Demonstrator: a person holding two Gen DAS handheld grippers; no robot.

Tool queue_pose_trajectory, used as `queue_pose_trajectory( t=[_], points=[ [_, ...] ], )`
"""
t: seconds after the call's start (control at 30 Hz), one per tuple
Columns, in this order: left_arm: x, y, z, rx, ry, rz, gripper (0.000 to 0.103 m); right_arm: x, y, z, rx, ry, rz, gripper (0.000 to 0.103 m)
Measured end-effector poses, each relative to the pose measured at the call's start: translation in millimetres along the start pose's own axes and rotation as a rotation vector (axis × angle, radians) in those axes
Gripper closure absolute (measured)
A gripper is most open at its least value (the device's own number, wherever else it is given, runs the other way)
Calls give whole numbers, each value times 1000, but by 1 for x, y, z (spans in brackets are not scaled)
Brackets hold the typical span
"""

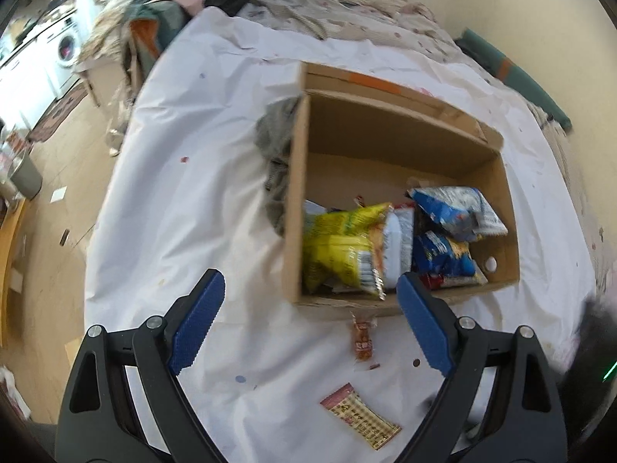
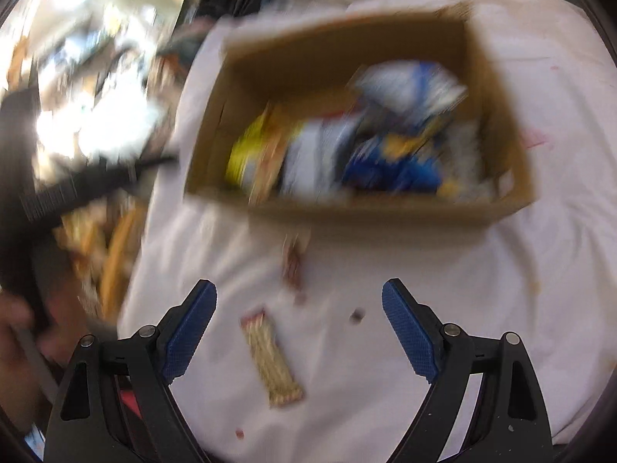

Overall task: Organize snacks
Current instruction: 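Open both tools to drop the yellow bag and white-and-blue bag into the box, then grasp the small red-wrapped candy with the left tool while the right tool grasps the pink-striped bar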

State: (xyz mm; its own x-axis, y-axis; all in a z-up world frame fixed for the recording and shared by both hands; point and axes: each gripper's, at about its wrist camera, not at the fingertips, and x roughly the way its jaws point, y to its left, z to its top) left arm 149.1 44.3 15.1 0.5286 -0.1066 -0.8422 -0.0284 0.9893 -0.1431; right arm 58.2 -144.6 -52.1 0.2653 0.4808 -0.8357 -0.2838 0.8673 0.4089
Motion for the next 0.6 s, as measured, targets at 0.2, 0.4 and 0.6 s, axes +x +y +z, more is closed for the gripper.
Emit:
queue_pose_trajectory(
  t=[0.2, 0.4, 0.6],
  points=[
    [-6, 21, 0, -79, -1, 3, 14, 69, 47, -30, -250, 221, -116, 13],
    [-1, 31, -4, -124, 25, 2, 14, 94, 72, -45, -416, 254, -198, 12],
    [7, 26, -5, -135, 46, -8, 14, 86, 72, -42, -421, 233, -173, 75]
  ],
)
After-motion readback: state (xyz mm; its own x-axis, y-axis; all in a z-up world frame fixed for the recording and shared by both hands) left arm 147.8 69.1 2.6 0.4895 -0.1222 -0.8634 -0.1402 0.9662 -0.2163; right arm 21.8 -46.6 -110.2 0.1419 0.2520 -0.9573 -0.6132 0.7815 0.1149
